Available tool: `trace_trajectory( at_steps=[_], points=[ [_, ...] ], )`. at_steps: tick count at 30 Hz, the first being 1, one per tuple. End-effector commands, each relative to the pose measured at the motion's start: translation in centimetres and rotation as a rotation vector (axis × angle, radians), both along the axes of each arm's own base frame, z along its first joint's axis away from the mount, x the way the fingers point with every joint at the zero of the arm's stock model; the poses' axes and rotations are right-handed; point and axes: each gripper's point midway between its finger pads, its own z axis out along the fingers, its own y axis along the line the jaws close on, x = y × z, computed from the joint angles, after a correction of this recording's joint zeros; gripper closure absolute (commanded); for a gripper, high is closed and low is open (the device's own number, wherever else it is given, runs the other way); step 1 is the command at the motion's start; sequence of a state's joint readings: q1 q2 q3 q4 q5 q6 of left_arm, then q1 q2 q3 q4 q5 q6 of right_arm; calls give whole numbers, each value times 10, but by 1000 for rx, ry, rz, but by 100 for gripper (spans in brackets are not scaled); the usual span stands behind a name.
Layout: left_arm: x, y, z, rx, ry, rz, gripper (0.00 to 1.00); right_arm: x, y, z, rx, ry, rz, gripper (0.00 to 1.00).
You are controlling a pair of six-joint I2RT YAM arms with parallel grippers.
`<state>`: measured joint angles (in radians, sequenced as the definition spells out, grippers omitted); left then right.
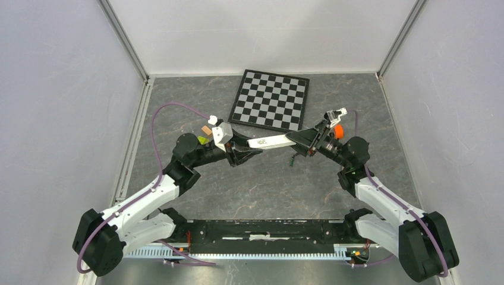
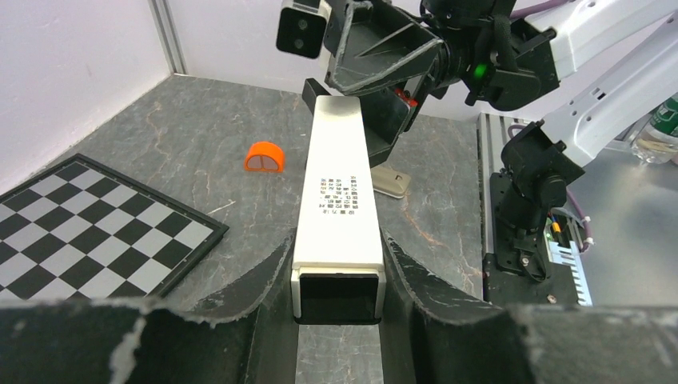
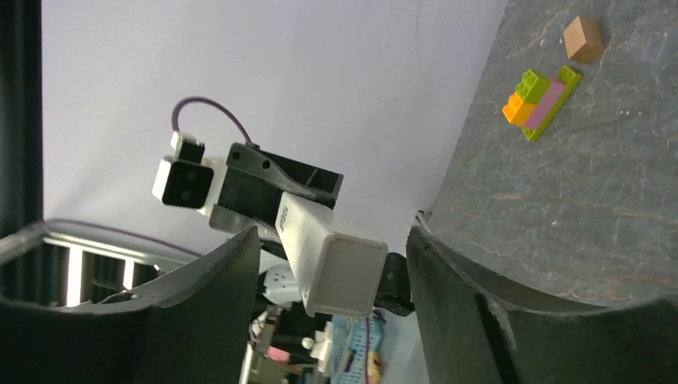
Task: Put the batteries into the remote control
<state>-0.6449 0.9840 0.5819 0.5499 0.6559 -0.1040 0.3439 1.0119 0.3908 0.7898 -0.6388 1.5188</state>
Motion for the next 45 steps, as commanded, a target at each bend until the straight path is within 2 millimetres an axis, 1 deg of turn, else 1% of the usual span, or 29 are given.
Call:
trace_trajectory(
  at_steps=[1, 3, 7, 10, 14, 17, 19, 22, 25, 26, 27, 28, 30, 33, 34, 36, 38, 39, 45],
  points=[
    [-12, 2, 34, -54, -36, -34, 98, -12, 5, 28, -34, -252, 58, 27],
    [-14, 3, 34, -47, -46, -36, 98, -14, 8, 28, -47, -263, 94, 27],
    [-13, 3, 33, -33, -69, -31, 98, -21, 13, 35, -55, -300, 152, 33],
    [-15, 2, 34, -31, -77, -48, 98, -22, 15, 35, -68, -304, 175, 47],
    [-18, 3, 36, -32, -68, -56, 98, -20, 15, 27, -76, -279, 169, 67],
    [-18, 8, 39, -42, -74, -26, 98, -18, 14, 17, -83, -252, 157, 76],
    [-16, 12, 43, -50, -76, 0, 98, -16, 12, 11, -86, -229, 145, 78],
    [-15, 16, 48, -54, -75, 33, 98, -13, 8, 0, -97, -199, 119, 78],
    [-15, 19, 47, -42, -79, 45, 98, -7, 3, -12, -141, -184, 87, 74],
    [-15, 19, 45, -35, -77, 47, 98, -5, 2, -15, -159, -177, 78, 70],
    [-15, 19, 44, -28, -78, 47, 98, -4, 2, -17, -181, -186, 69, 63],
    [-15, 19, 42, -21, -75, 47, 98, -2, 1, -20, -201, -183, 61, 58],
    [-14, 19, 37, -9, -69, 46, 98, -1, -1, -19, -221, -191, 43, 51],
    [-12, 17, 29, 29, -49, 43, 98, 0, -1, -10, -225, -225, 38, 43],
    [-11, 17, 27, 43, -45, 44, 98, 1, -1, -10, -238, -233, 36, 39],
    [-10, 17, 24, 66, -38, 45, 98, 4, -2, -11, -263, -237, 28, 35],
    [-9, 17, 24, 71, -34, 46, 98, 4, -2, -11, -264, -238, 27, 34],
    [-8, 17, 24, 78, -42, 46, 98, 4, -2, -10, -258, -239, 28, 35],
    [-4, 18, 14, 130, -44, 56, 98, 4, -3, -10, -281, -243, 22, 49]
  ],
)
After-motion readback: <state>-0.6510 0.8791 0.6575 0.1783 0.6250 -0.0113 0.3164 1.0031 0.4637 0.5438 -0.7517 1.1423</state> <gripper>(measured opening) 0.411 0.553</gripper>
